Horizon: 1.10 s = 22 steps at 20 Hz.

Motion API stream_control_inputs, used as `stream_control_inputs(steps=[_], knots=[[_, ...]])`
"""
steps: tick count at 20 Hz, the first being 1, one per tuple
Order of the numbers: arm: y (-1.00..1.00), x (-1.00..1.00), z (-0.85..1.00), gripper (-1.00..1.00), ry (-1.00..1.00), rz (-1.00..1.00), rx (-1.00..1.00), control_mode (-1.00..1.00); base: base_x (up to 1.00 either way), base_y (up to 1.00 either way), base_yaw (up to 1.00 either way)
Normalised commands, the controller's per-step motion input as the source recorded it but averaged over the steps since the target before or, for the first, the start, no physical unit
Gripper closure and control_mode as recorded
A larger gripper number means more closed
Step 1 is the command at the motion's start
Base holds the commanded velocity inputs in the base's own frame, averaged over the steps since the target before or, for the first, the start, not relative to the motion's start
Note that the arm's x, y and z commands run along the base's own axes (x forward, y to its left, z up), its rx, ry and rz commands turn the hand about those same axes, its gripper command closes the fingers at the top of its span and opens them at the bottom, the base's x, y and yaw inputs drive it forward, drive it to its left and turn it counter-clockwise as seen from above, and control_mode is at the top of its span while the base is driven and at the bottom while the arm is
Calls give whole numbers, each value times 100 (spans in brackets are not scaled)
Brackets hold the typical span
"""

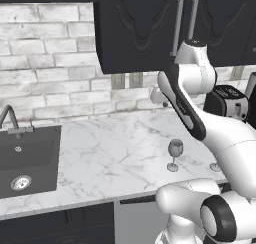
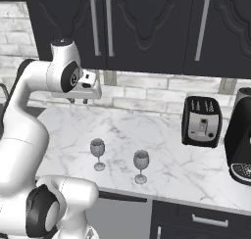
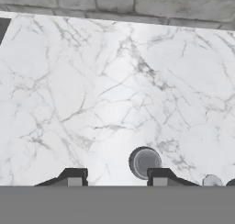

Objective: Retrieve the wine glasses from the counter and place one next to each plate.

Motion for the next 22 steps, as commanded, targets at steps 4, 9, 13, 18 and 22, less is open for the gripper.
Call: stream_control_inputs(steps=[4,9,13,18,22], knots=[[0,-5,0,-100,0,0,0,-100,0,0,0],[0,-35,0,-100,-5,0,0,-100,0,0,0],[-3,-69,2,-100,-30,-8,0,-100,0,0,0],[0,-56,1,-100,-28,-36,0,-100,0,0,0],[-18,-56,2,-100,-14,-39,10,-100,0,0,0]])
